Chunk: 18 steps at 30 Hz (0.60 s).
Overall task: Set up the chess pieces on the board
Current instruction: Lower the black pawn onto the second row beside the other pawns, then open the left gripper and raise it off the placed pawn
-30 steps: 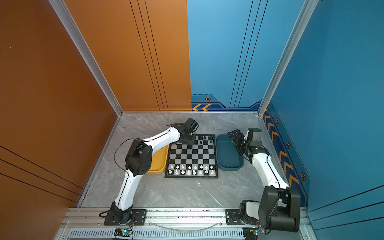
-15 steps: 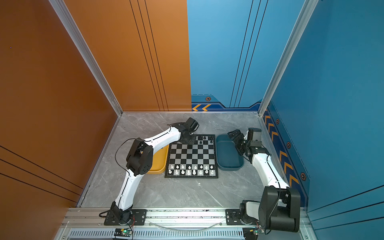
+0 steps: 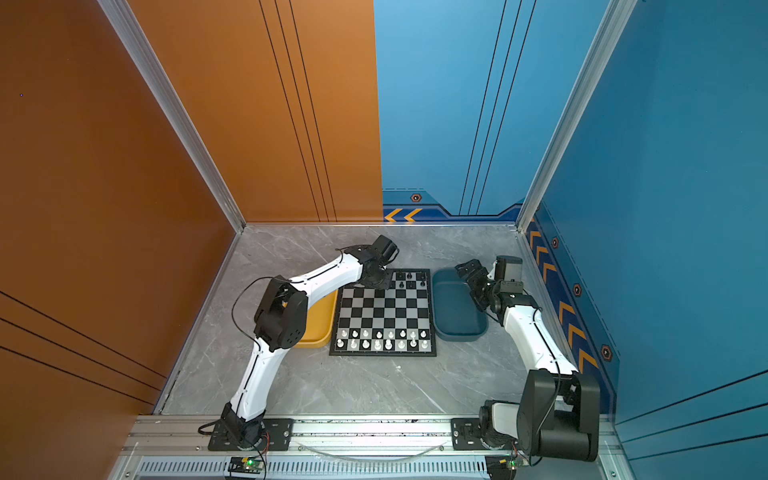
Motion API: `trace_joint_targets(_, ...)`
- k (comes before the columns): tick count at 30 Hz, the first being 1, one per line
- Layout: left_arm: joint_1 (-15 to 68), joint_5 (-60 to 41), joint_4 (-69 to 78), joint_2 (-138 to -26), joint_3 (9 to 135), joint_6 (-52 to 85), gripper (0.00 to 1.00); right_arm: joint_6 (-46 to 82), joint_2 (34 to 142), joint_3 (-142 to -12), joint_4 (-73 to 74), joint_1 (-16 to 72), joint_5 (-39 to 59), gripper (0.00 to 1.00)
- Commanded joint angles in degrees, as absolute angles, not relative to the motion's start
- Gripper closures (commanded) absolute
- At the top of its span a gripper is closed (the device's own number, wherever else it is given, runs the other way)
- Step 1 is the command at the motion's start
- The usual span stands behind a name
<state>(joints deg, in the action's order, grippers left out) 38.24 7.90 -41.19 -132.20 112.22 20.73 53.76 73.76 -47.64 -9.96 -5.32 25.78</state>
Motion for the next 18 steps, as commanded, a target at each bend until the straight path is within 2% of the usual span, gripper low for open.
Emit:
trace_joint_targets(1, 38.9, 9.0, -44.1, -134.6, 113.1, 20.2, 0.86, 51.9, 73.9, -48.8, -10.4, -5.8, 26.9, 0.0)
trace_joint_targets(17, 39.2, 9.3, -44.2, -134.1, 112.0, 20.2, 0.77, 51.9, 73.6, -48.8, -10.6, -5.8, 26.9, 0.0)
trace_joint_targets(18, 39.2, 9.5, -44.2, -133.9, 111.8, 20.2, 0.74, 51.9, 73.6, -48.8, -10.6, -5.8, 26.9, 0.0)
